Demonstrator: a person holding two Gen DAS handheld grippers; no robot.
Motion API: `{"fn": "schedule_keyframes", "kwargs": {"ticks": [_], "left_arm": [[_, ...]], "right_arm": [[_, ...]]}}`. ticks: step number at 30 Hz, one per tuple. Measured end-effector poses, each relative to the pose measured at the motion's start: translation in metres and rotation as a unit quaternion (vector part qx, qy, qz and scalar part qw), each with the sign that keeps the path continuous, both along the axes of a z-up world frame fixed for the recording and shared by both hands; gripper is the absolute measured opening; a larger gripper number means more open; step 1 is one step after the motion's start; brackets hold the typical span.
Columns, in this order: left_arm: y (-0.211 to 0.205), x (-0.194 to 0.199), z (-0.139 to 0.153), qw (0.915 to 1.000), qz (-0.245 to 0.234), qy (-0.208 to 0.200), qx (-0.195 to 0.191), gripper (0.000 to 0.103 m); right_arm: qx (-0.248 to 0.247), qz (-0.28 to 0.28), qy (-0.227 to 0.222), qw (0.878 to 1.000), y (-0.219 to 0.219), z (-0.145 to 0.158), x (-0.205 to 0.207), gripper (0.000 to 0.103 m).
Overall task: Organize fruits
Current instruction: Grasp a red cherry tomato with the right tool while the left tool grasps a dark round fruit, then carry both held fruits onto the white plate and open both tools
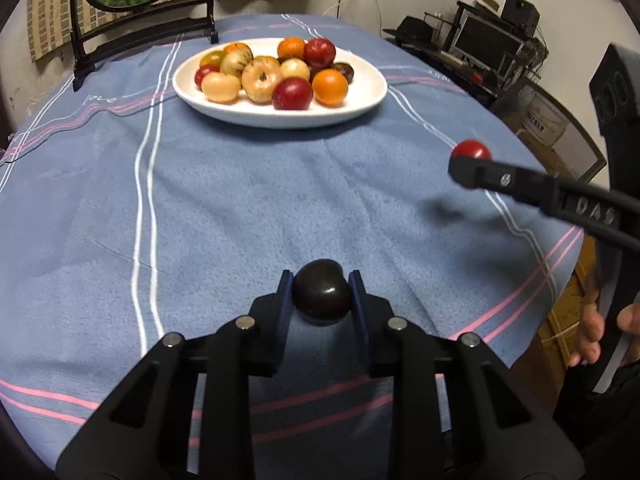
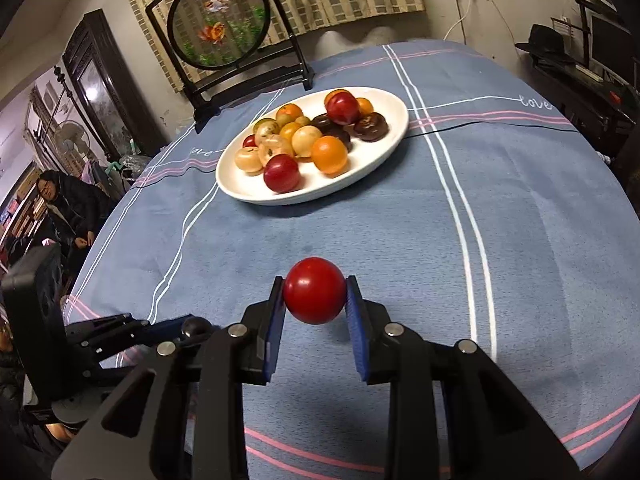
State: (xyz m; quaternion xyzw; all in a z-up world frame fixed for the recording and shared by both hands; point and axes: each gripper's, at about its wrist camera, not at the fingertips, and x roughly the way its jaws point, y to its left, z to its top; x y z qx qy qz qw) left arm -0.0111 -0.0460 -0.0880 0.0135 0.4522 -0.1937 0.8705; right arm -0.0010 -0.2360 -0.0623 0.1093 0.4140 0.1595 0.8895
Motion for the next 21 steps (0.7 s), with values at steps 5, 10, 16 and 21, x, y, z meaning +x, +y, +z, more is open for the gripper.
{"fn": "schedule_keyframes", "kwargs": {"ticks": [5, 10, 16, 21], "left_arm": [[0.016, 0.005, 0.017, 0.9996, 0.009, -0.019, -0.018, 0.028], [0.032, 0.03, 0.038, 0.9984, 0.028, -0.045, -0.02, 0.028], [0.023, 0.112, 0.074, 0.9975, 0.031, -0.063, -0.005, 0.028], [0.004, 0.188, 0.081, 0.9975, 0.051, -0.048, -0.003, 0.028]], "right_arm": [[-0.006, 0.008, 0.003, 1.0, 0.01, -0.001, 0.002, 0.03], [-0.015, 0.02, 0.004, 1.0, 0.021, 0.0, 0.011, 0.03], [-0.053, 0.02, -0.011, 0.998, 0.027, 0.025, 0.062, 0.03], [-0.1, -0.01, -0.032, 0.994, 0.031, 0.036, 0.121, 0.03]]}}
